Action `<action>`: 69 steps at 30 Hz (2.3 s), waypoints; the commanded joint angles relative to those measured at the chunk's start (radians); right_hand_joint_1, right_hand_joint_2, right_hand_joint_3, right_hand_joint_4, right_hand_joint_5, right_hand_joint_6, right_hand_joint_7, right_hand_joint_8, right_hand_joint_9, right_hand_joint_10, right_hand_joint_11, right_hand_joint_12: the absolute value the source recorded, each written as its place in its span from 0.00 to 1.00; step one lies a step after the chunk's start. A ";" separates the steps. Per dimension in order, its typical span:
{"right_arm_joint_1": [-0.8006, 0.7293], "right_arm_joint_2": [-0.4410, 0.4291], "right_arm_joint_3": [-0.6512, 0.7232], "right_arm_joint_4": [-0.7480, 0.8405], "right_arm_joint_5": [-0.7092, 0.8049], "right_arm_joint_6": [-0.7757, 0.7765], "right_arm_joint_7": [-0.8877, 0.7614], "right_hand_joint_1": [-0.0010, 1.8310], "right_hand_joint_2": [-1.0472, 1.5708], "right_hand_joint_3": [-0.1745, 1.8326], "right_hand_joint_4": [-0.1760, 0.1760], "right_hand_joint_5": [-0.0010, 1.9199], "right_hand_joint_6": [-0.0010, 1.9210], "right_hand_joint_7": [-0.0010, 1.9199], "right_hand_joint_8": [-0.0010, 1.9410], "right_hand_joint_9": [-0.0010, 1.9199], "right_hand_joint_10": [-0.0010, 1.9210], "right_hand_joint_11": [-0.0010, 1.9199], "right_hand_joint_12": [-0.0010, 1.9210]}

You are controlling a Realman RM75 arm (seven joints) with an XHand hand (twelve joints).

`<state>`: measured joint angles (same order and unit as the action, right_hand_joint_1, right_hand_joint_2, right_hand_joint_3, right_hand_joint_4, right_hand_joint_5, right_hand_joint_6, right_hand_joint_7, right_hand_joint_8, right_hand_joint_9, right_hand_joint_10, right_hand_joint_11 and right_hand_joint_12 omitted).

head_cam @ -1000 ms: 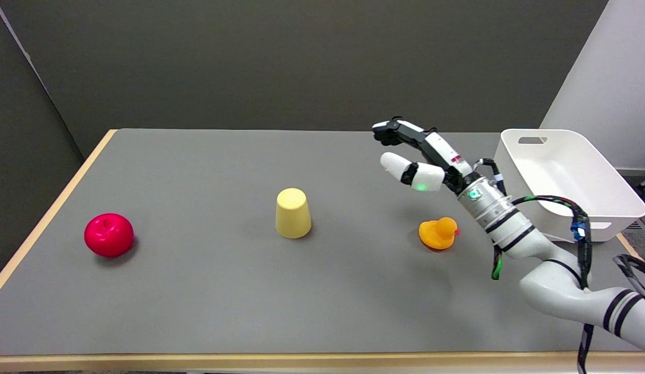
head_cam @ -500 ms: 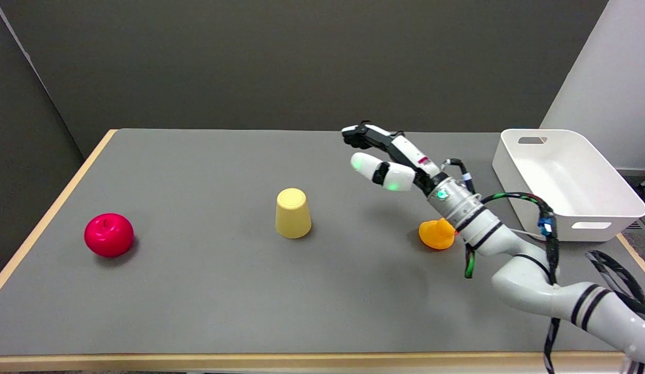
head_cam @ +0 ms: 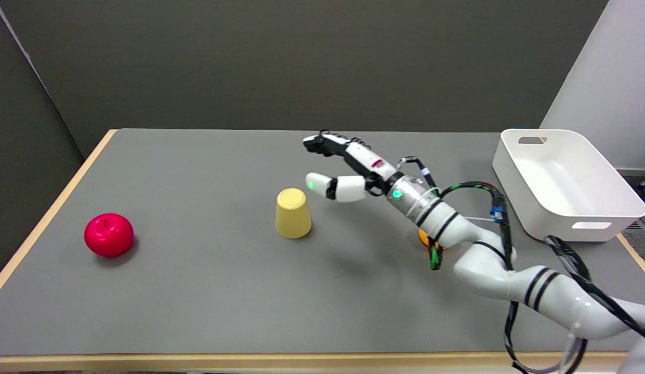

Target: Pick up the cup.

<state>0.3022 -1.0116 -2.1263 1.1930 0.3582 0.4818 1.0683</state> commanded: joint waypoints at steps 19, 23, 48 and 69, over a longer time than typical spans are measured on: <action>0.135 -0.138 -0.142 -0.111 -0.198 -0.124 -0.059 0.31 0.66 0.50 0.22 0.13 0.25 0.16 0.22 0.08 0.45 0.01 0.64; 0.105 -0.138 -0.136 -0.110 -0.189 -0.125 -0.056 0.31 0.66 0.50 0.22 0.13 0.26 0.16 0.23 0.08 0.45 0.01 0.64; 0.071 -0.135 -0.130 -0.085 -0.188 -0.110 -0.061 0.41 0.68 0.56 0.21 0.16 0.32 0.19 0.26 0.14 0.48 0.10 0.73; 0.064 -0.132 -0.127 -0.077 -0.196 -0.030 -0.144 0.72 0.83 0.24 0.16 0.32 0.86 0.38 0.69 0.37 0.83 0.41 0.95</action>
<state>0.3725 -1.1453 -2.2545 1.1114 0.1646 0.4099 0.9709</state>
